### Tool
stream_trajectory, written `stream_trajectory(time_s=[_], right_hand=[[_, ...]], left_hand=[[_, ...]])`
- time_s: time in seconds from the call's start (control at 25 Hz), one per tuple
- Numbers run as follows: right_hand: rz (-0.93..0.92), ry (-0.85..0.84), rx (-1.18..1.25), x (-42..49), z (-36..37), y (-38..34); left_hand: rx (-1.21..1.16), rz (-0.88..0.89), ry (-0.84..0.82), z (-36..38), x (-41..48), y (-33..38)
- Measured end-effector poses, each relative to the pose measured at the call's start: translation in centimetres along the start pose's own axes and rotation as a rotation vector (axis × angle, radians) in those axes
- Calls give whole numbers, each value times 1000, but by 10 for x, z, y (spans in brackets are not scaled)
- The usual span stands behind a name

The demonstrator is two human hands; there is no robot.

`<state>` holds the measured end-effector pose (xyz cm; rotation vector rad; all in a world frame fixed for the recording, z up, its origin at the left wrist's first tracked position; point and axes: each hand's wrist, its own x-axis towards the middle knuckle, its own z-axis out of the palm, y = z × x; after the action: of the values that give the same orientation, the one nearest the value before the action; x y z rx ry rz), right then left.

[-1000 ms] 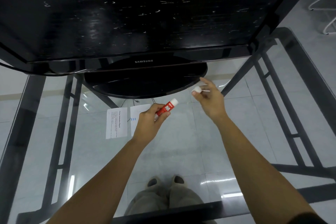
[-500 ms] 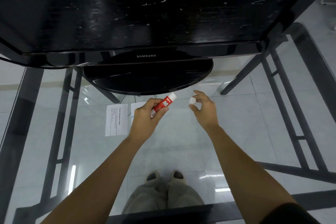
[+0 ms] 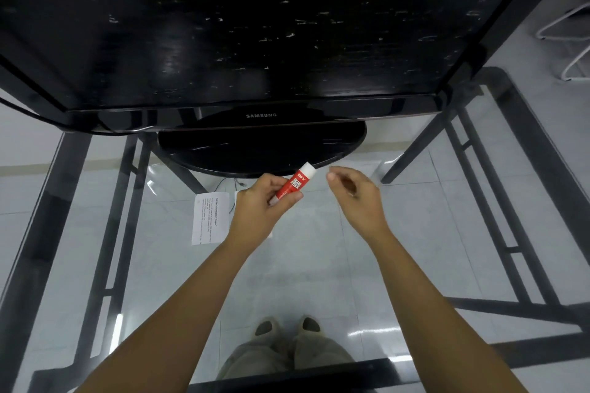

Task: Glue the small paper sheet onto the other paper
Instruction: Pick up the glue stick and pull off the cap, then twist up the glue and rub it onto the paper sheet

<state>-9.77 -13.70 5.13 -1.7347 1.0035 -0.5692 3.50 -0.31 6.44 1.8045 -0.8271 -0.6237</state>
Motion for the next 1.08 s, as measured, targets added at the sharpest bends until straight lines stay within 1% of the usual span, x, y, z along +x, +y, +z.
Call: stream_trajectory(time_s=[0.08,0.2,0.32,0.4,0.52,0.64,0.76,0.84,0.96,1.0,1.04,1.08], right_hand=[[16,-118,75,-10,0,-24],[42,-200,158,-20,-1,-45],[83,-193,264,-27,-2,-53],[91,-146,294,-29,-3,-55],[91,-83,302,-35,-5,-59],[112,-134,329,-44,-3,-62],[137,-132,382,-50,0,-64],[140,-101,391,-49,-2,-67],[116,-99,409,-48,-5,-71],[106,-98,405,-47,-5,-73],[100,-93,400,-46,-4,-74],[99,-84,400,-45,-3,-75]], left_hand=[[4,40,5,-3,-4,11],[-5,101,10,-3,-8,24],[-33,139,-7,-3,-14,33],[-56,145,-19,-3,-21,33],[-55,144,22,0,-32,24],[25,208,111,4,-38,24],[60,292,104,5,-40,31],[-24,232,44,3,-40,36],[-317,65,-74,-2,-37,42],[-365,39,-91,-2,-36,42],[-356,37,-84,-2,-35,42],[-289,63,-45,-1,-35,41]])
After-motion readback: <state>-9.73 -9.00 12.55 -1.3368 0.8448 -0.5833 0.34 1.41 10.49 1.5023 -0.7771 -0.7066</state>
